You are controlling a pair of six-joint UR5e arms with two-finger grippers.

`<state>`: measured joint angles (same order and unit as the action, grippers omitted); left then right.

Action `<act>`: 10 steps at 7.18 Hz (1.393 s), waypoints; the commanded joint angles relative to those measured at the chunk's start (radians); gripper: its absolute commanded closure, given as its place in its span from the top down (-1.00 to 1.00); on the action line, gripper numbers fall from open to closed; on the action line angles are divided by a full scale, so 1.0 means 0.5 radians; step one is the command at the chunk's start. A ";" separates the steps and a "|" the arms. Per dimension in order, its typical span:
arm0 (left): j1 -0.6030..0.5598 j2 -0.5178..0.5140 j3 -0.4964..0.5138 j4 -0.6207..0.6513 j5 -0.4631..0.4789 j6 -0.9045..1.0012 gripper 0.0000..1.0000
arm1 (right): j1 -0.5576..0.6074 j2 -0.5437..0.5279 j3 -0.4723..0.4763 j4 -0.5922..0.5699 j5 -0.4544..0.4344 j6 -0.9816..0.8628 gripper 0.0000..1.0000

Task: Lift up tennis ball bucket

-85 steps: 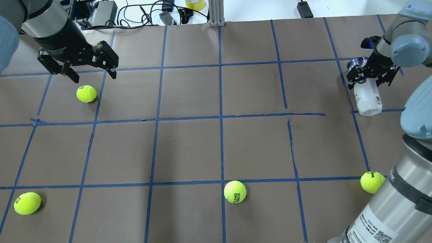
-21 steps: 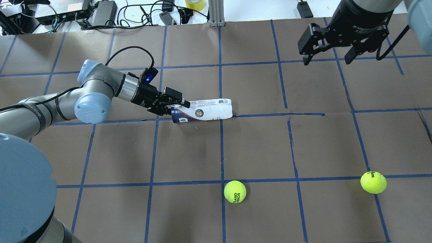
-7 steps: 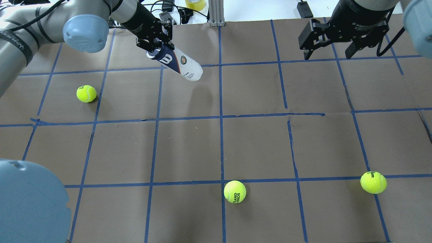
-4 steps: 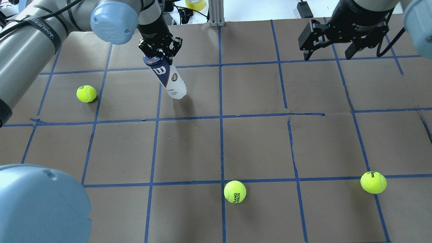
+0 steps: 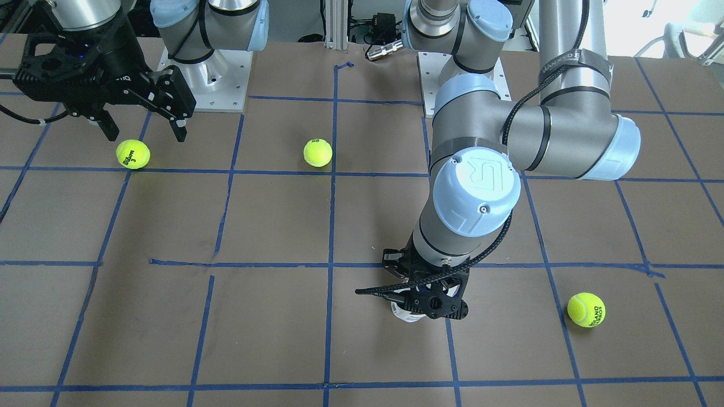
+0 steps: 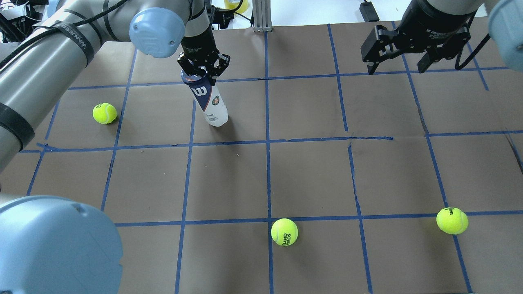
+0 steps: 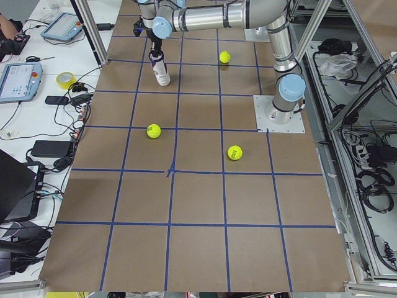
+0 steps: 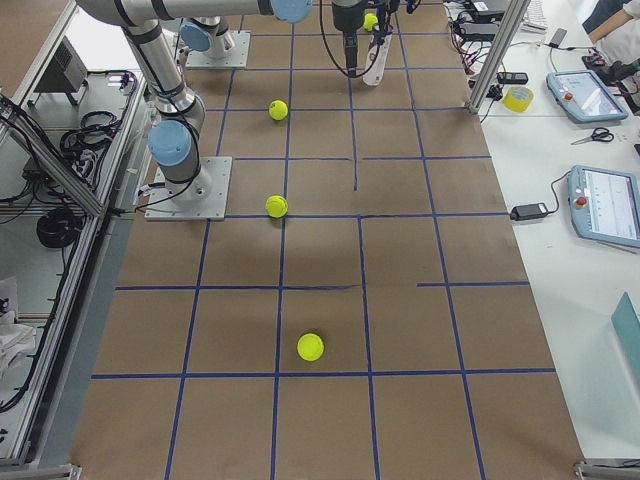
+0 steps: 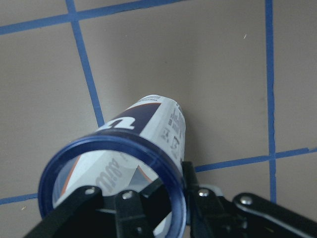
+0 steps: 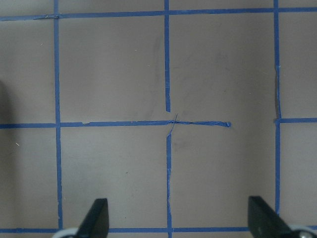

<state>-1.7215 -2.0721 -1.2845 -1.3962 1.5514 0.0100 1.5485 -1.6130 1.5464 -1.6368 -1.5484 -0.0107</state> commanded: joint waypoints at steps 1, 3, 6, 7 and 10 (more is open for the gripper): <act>-0.018 0.021 -0.011 -0.003 -0.007 -0.023 0.76 | -0.001 -0.002 0.024 0.000 0.004 -0.003 1.00; -0.045 0.112 -0.008 -0.027 -0.017 -0.023 1.00 | -0.001 -0.002 0.024 0.000 0.004 -0.003 1.00; 0.000 0.354 0.016 -0.256 -0.032 -0.023 1.00 | -0.001 -0.002 0.027 0.000 0.004 -0.003 1.00; 0.074 0.440 0.026 -0.339 -0.017 0.004 1.00 | -0.001 -0.002 0.027 0.000 0.004 -0.003 1.00; 0.451 0.661 -0.075 -0.407 -0.041 0.253 1.00 | -0.001 -0.008 0.024 -0.003 0.007 -0.003 1.00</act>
<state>-1.5692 -1.7831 -1.2960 -1.5773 1.5394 0.1043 1.5477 -1.6148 1.5598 -1.6371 -1.5462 -0.0123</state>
